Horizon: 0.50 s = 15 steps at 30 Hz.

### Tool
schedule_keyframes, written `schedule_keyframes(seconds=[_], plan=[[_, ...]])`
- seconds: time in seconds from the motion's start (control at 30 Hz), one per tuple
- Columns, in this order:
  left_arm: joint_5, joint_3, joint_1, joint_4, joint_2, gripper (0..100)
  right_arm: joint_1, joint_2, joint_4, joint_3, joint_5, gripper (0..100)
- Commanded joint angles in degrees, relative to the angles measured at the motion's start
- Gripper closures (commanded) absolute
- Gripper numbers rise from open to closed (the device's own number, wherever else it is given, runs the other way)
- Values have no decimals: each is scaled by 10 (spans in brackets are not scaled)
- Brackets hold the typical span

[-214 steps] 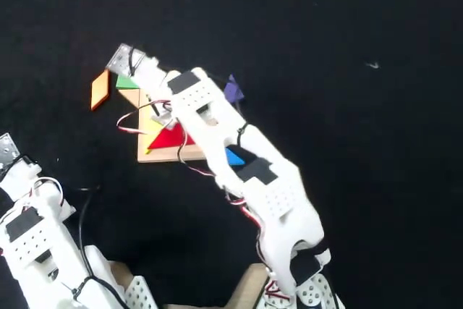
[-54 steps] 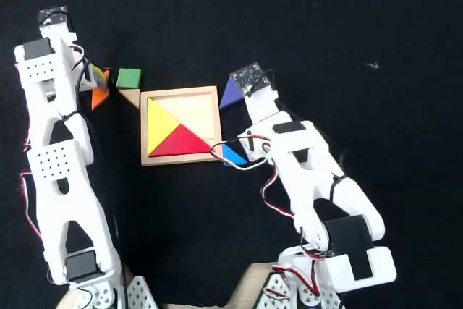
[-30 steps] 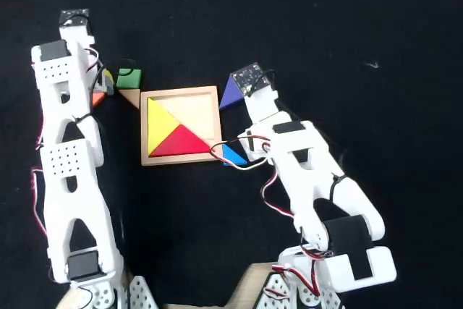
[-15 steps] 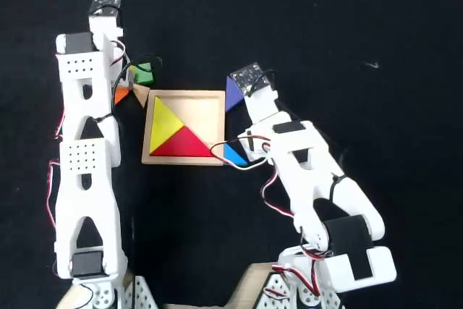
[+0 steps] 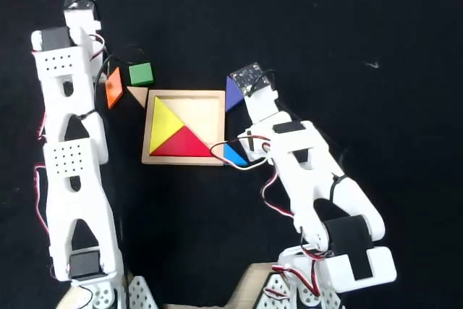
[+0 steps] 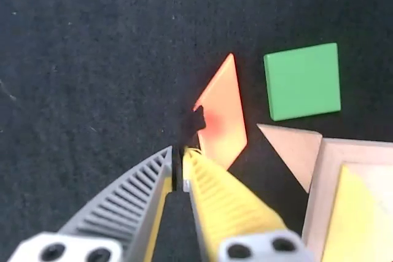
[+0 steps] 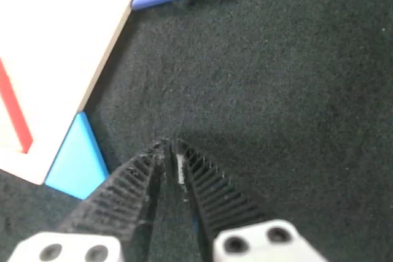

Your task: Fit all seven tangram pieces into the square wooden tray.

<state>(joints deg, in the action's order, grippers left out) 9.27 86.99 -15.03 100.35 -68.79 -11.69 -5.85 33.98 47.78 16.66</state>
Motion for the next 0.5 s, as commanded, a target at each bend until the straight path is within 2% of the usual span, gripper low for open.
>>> schedule_keyframes(seconds=[0.0, 0.13, 0.23, 0.47], plan=[[-4, -54, 9, 3, 62, 893, -7, -1, -10, -11, 7, 987], [-106, -95, 1, -53, 58, 763, -7, -1, -10, -11, 7, 987], [-170, -100, 4, -83, 50, 754, -7, -1, -10, -11, 7, 987], [-177, -101, 13, -91, 20, 767, -7, -1, -10, -10, 7, 987]])
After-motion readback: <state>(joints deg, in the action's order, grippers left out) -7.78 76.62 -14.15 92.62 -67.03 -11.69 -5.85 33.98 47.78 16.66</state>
